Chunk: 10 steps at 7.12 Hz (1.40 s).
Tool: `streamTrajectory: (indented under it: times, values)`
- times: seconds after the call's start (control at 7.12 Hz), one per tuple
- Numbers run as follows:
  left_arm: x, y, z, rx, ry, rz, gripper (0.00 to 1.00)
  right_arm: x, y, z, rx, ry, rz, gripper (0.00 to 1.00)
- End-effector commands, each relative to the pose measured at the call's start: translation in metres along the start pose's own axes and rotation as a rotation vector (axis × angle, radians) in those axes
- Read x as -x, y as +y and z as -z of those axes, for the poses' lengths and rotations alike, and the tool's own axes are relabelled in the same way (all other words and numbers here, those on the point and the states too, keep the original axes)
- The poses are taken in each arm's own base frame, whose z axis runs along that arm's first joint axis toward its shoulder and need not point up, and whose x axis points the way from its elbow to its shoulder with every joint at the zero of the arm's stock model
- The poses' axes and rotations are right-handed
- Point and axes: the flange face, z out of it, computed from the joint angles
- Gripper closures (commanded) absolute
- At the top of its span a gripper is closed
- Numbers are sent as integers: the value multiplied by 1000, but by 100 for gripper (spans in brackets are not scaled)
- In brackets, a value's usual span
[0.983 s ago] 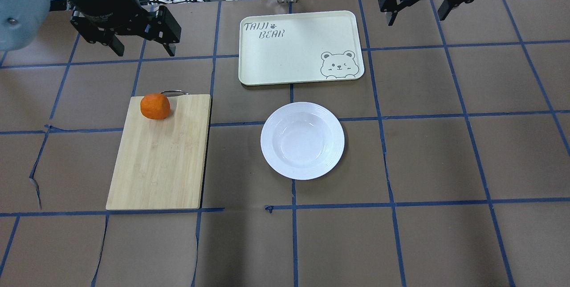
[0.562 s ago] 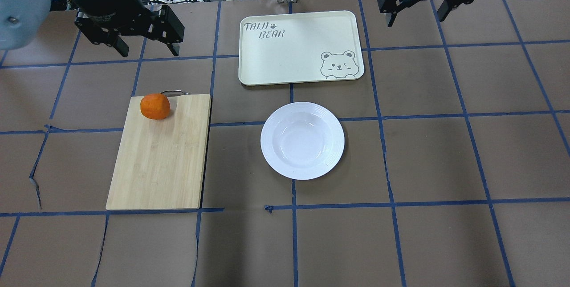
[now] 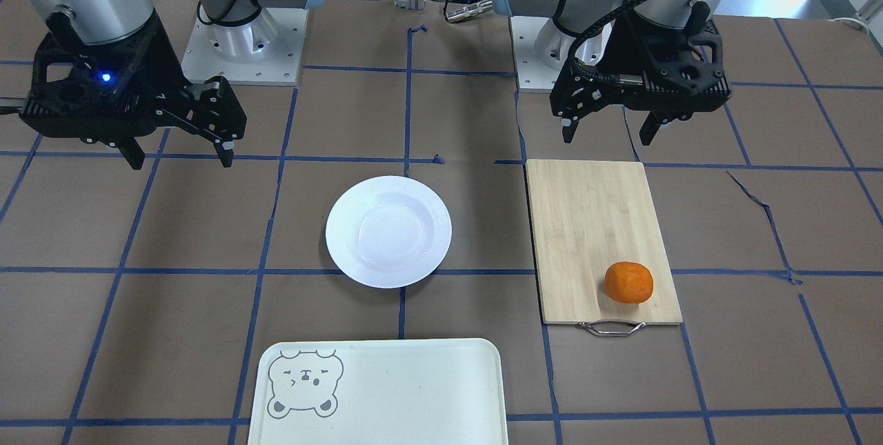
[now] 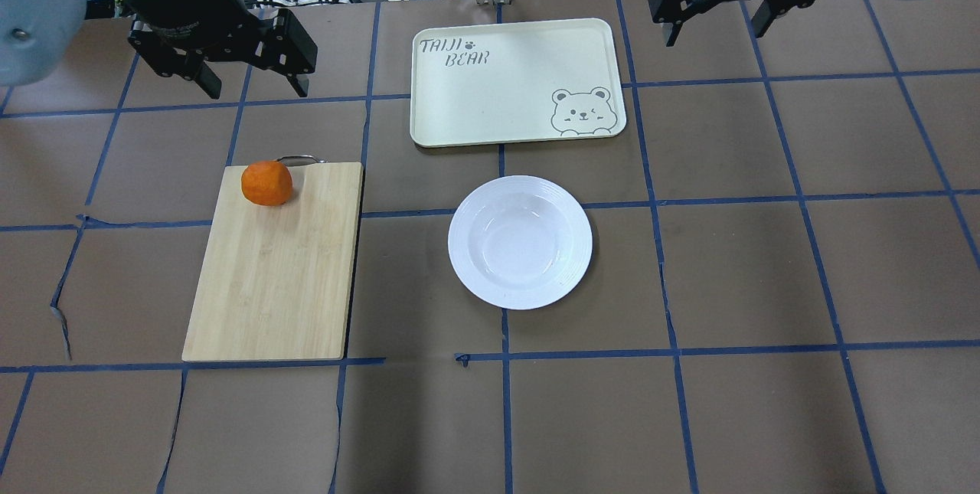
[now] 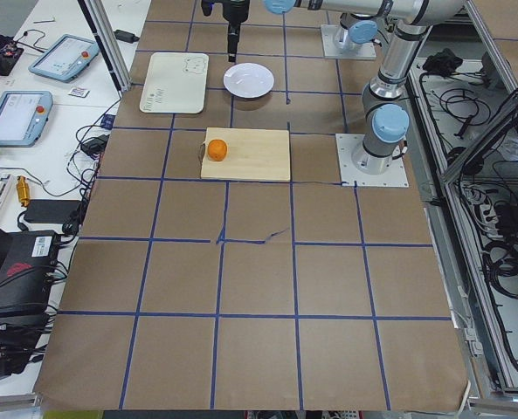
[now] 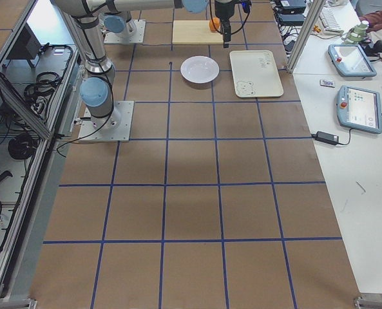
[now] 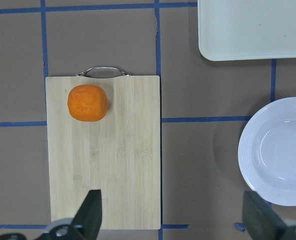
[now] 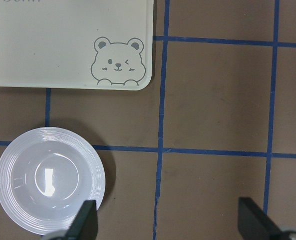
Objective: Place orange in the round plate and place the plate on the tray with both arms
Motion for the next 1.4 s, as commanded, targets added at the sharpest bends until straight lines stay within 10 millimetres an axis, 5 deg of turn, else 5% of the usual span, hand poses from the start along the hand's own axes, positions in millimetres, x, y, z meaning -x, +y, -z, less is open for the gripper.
streamTrajectory:
  times: [0.0,0.28,0.42,0.7,0.98,1.26]
  values:
    - [-1,-4,-5,7,0,-2,0,0,0,0,-1,0,0,0]
    - [2,-3,-5,6,-3,-5,0,0,0,-1,1,0,0,0]
    - [14,-12,-26,45,-1,19,0,0,0,0,-1,0,0,0]
    - [47,-36,-78,137,-3,66,0,1,0,-1,2,0,1,0]
    - [108,-72,-154,173,2,31,0,1,1,-2,4,0,1,0]
    - [122,-94,-236,217,1,39,0,0,1,-1,2,0,0,0]
